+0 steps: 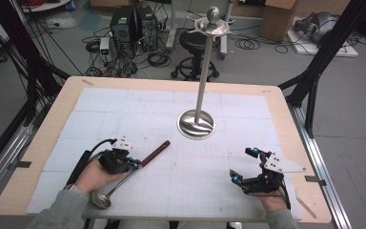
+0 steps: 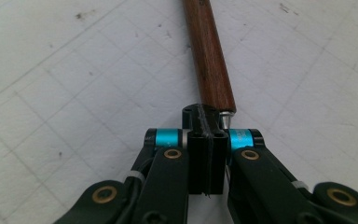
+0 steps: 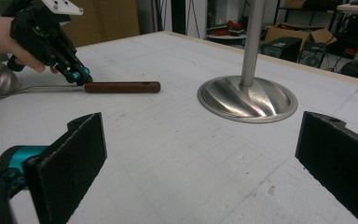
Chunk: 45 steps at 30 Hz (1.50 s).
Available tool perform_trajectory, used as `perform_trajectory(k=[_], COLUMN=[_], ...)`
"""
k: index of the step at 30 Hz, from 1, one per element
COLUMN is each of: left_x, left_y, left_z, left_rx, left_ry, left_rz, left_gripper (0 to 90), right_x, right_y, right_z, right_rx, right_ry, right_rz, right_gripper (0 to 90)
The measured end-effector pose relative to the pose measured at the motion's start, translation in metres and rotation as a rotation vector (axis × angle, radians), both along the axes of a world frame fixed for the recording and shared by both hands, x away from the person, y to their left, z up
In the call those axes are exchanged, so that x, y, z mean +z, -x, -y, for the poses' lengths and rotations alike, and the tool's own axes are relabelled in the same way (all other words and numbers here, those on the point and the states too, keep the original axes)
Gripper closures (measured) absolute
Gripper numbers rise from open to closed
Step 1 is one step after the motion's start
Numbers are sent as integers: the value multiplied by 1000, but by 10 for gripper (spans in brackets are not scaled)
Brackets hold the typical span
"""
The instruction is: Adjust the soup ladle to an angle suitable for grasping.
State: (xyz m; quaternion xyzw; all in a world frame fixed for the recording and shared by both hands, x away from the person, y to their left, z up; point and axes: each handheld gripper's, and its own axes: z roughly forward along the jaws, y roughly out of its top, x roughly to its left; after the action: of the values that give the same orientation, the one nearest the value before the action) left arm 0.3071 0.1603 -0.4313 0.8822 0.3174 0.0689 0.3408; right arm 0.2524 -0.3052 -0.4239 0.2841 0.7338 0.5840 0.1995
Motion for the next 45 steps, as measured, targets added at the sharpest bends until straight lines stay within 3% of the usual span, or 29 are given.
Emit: perform_trajectory(k=[3,9,20,24,39,45], left_x=[1,2,2,1,-1,-1], left_y=[3,6,16,17,28,31], left_z=[9,14,24,25,35,37], left_rx=[-48,-88,-225,-228,-377,-409], left_ry=[-9,-9,-22,-12,10,10], left_rz=[-9,-28,-8,-14,-20,-24], left_gripper=[895,896,895,895,895,896], right_x=[0,0,0,0,0,0], right_y=[0,0,0,0,0,1], right_z=[0,0,0,0,0,0], right_rx=[0,0,-1,-3,-6,-8], right_ry=[-2,0,1,-2,-6,-5], right_rz=[0,0,1,-2,7,4], right_gripper=[6,6,7,6,7,6])
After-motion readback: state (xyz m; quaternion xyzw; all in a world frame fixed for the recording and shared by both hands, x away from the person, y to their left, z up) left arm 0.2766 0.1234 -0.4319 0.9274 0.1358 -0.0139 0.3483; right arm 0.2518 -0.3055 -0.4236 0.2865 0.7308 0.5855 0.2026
